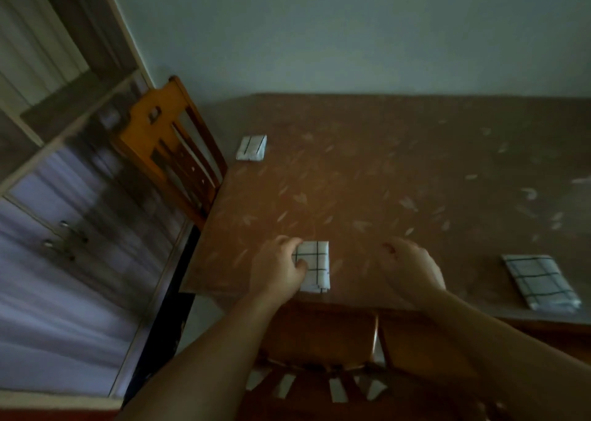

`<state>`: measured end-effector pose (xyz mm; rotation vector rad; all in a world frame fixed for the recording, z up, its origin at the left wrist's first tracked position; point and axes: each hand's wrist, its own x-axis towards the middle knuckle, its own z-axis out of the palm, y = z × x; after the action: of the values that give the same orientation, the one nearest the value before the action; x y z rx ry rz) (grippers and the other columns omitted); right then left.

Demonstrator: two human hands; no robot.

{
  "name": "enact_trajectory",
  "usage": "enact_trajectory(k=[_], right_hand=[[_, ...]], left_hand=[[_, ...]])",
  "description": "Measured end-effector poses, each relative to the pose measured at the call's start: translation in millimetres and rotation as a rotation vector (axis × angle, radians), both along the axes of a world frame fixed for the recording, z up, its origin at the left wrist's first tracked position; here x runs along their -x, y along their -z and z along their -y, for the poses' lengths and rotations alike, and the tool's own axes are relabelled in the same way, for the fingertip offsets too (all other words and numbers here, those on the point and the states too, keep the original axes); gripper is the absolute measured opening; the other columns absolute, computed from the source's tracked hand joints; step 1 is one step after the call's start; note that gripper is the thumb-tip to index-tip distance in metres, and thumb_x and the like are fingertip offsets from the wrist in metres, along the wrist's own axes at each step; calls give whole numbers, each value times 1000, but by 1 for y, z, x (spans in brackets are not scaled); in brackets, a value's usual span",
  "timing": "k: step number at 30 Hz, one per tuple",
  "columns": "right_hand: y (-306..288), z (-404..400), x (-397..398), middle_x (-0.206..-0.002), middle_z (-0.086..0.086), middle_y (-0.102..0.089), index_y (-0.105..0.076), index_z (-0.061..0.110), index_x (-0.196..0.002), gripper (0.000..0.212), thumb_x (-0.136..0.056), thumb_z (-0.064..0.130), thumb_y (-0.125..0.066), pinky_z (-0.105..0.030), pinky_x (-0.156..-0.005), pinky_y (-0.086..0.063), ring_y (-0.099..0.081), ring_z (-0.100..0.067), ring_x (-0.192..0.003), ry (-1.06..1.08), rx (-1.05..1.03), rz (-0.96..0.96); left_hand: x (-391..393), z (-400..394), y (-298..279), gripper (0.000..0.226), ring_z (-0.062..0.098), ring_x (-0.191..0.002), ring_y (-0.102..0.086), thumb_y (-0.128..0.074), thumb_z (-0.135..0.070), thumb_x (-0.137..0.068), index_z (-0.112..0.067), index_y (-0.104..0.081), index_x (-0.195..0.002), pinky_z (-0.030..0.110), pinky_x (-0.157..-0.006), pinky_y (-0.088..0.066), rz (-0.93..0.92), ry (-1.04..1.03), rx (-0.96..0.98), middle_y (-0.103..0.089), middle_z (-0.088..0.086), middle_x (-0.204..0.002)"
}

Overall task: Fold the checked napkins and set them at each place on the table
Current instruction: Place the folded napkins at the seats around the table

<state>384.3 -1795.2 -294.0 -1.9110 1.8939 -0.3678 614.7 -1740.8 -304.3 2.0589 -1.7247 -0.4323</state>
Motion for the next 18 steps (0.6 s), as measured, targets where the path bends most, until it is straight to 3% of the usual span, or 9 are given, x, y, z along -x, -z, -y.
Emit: enact_trajectory(k=[3,6,10,14,18], right_hand=[[-29,-12,47,-116,11,-63,-58,37,-114,31,-87,45,-46,-36,-84,-49,-60,-16,-102,-39,66,-196],[-51,-39,94,-122,3,-61,-55,35,-121,40,-84,50,-56,-38,-89,-48,-59,-23,-110,-41,112,-314],[-76,-87,157,-123,0,-59,-54,27,-122,41,-86,46,-57,-38,-90,-45,-57,-23,-111,71,104,-307],[-95,-119,219,-131,-2,-56,-48,25,-134,51,-87,41,-58,-41,-96,-43,-54,-24,-118,165,74,-294],[-106,-123,269,-131,-8,-55,-51,15,-132,41,-93,27,-54,-39,-98,-40,-51,-26,-119,206,16,-229]], left_hand=[[28,-2,-30,46,14,-121,-49,-63,-34,-87,-26,-55,-132,29,-99,-41,24,80,5,-55,-7,-130],[64,-7,-45,49,16,-124,-48,-61,-42,-87,-29,-55,-133,32,-100,-41,68,167,24,-53,-7,-134],[118,-17,-51,52,21,-129,-44,-58,-46,-87,-30,-52,-136,35,-103,-38,133,263,-10,-49,-5,-141],[175,-30,-58,54,21,-127,-45,-57,-50,-83,-33,-52,-134,39,-103,-40,72,296,-19,-49,-5,-140],[232,-34,-66,51,19,-128,-45,-56,-50,-87,-33,-51,-135,40,-102,-42,88,344,-36,-47,-7,-141]])
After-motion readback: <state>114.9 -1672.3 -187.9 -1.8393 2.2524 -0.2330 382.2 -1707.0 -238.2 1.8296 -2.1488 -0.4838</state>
